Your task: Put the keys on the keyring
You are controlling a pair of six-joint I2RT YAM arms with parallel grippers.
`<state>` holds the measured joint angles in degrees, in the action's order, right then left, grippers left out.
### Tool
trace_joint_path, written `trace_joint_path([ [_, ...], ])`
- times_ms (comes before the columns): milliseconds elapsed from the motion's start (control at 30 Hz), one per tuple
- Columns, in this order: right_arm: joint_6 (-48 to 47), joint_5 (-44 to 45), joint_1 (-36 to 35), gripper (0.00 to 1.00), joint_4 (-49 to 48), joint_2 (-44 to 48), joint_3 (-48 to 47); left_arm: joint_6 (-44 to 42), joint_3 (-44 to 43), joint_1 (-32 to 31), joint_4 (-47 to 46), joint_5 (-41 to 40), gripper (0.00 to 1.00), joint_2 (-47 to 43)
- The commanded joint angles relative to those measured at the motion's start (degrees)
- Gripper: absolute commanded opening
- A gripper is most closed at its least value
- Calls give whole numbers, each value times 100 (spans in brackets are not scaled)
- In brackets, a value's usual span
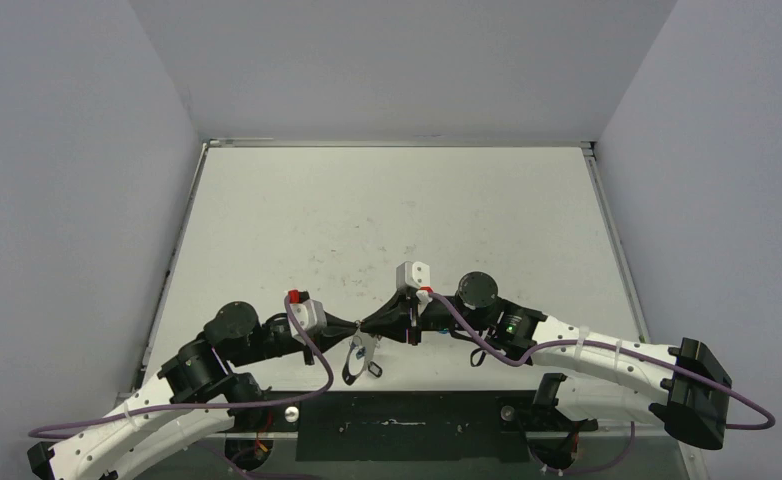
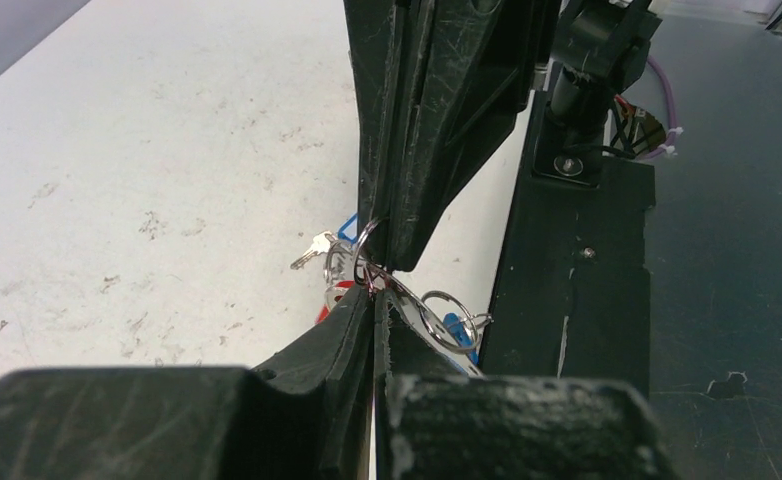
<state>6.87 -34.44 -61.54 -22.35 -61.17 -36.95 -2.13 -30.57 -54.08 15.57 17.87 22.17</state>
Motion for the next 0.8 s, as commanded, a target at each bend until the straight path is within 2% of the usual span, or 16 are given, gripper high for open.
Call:
trace_joint_path([
  [0,163,-136,-41,0,-1038,99,-43,-6,-27,-6,-19,-88,0,358],
  [233,209,-131,-40,0,-1157,46,12,-21,-54,-6,13,-117,0,393],
  [367,34,-2,-42,0,-858,100,-8,-43,-57,-6,185,-268,0,212],
  [400,-27,116,-42,0,-682,104,-32,-5,-80,-6,260,-388,3,157],
  [600,-387,1030,-25,0,177,-62,-180,404,-400,-6,1098,-1770,47,-254],
  [700,-458,1562,12,0,525,-389,-398,703,-515,-1,1483,-2553,58,-393],
  [767,-461,1764,86,0,635,-738,-538,811,-524,3,1521,-2703,66,-477],
])
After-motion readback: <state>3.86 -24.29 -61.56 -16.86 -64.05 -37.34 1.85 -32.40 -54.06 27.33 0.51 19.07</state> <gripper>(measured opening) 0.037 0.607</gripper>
